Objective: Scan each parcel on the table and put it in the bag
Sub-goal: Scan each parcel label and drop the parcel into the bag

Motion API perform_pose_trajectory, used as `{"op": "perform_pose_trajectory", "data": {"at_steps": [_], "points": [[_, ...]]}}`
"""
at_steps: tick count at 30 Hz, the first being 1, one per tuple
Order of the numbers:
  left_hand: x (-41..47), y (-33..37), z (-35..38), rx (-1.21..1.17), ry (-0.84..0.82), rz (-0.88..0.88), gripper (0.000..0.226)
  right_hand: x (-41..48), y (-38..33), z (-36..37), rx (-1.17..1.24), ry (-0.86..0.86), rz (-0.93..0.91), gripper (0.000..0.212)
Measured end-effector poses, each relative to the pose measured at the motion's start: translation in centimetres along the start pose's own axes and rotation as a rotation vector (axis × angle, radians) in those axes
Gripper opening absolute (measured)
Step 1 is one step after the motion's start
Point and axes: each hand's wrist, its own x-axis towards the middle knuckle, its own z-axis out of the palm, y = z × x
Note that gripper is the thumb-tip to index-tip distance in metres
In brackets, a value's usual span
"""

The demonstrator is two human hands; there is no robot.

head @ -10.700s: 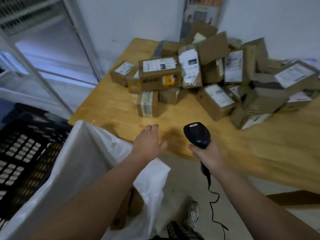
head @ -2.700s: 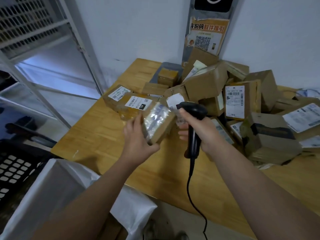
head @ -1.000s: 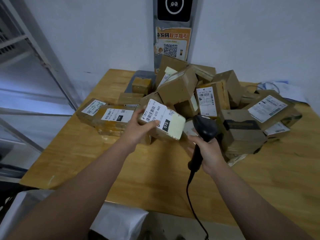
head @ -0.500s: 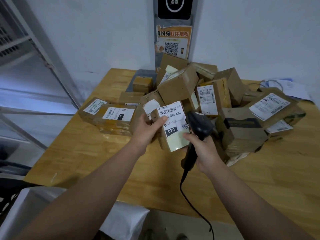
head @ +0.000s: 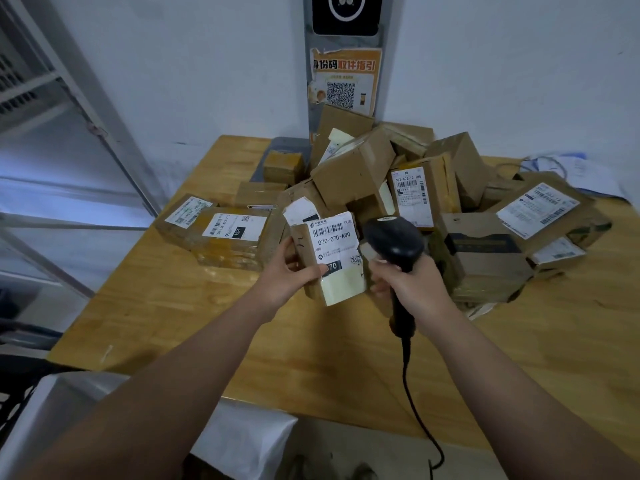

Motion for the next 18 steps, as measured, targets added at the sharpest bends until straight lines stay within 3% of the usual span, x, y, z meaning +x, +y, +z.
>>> {"op": "perform_pose_trajectory", "data": {"at_steps": [3, 8, 13, 18], "points": [[0.0, -0.5, 0.3, 0.002, 0.004, 0.015, 0.081, -1.2, -0.1, -0.1, -0.084, -0.159, -0.005, 0.007], [0.4, -0.7, 0.9, 0.01, -0.001, 0.005, 0.09, -2.0, 0.5, 0.5, -0.046, -0.08, 0.023, 0.038], [1.0, -1.1, 1.0, 0.06, -0.015, 0.019, 0.104, -2.6, 0.5, 0.2, -0.066, -0.033, 0.039, 0.038], [1.0, -1.1, 1.3, 0.07, -0.018, 0.069, 0.083, -2.6, 0.5, -0.1, -0.08, 0.007, 0.085, 0.034]]}}
